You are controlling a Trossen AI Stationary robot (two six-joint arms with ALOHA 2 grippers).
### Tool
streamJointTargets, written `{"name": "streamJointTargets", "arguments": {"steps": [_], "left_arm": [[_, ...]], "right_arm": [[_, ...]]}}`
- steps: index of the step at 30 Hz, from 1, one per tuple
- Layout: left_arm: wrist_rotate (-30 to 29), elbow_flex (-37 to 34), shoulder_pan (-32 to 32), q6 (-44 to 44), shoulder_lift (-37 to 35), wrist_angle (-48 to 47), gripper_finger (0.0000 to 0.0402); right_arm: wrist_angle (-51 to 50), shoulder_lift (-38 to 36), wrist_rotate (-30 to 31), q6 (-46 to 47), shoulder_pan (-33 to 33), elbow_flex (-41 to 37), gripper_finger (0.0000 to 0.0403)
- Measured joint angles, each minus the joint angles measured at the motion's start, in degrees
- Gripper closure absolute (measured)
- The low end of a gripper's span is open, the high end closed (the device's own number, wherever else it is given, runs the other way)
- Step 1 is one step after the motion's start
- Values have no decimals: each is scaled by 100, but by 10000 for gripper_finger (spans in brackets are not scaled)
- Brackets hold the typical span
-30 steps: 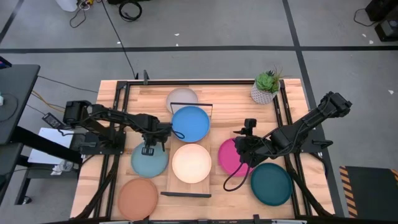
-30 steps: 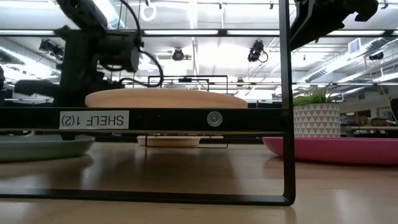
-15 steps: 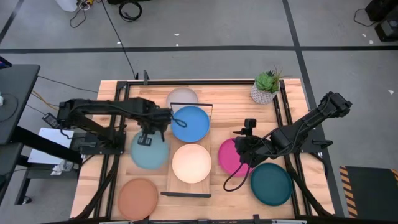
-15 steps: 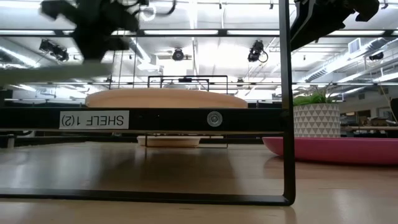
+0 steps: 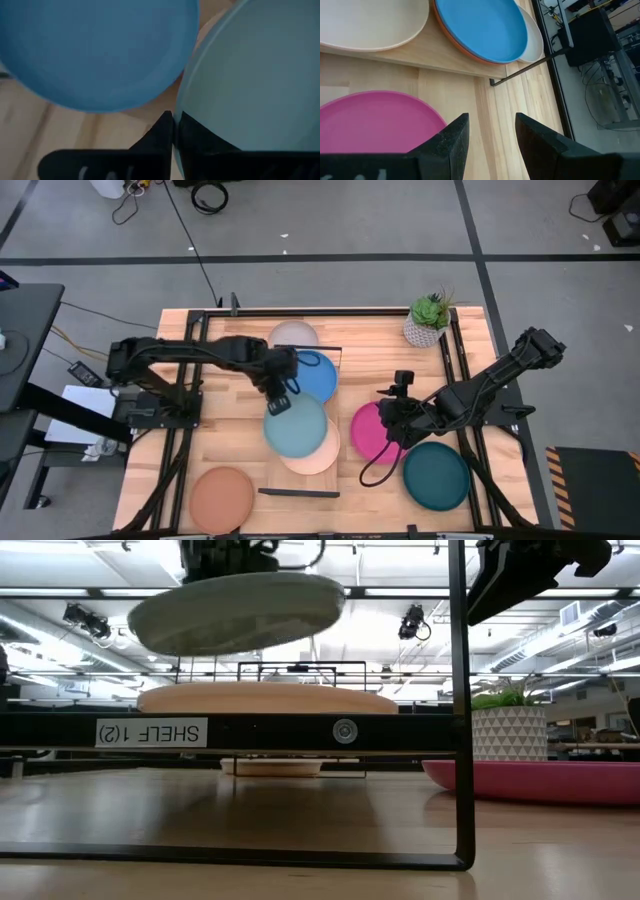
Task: Place and stack plates onto a shelf
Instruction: Stack the light blue plate on top of the light orange plate on the shelf, then stack the pink plate on top of the blue plate on the shelf
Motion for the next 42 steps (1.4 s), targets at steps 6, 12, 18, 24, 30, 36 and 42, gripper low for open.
{"name": "streamJointTargets", "arguments": {"steps": [6, 12, 18, 24, 30, 36, 42], "left_arm": [[19, 0, -215, -243, 457, 238, 380], [25, 0, -493, -411, 666, 508, 378], [-241, 0, -740, -412, 677, 766, 361], [-547, 0, -801, -343, 677, 708, 300], [-241, 516, -817, -65, 673, 419, 280], [-352, 1394, -1336, 353, 662, 101, 285], [-1012, 1541, -1696, 656, 664, -175, 285]], "right_arm": [[-27, 0, 0, 84, 0, 0, 237], [-5, 0, -1, 85, 0, 0, 237], [14, 0, -2, 84, 0, 0, 237], [327, 0, -2, 36, 0, -297, 237], [555, 0, -104, 83, -2, -739, 237], [1086, 0, -798, -240, -3, -1117, 237], [1516, 0, -1852, -499, -589, -1470, 239]]}}
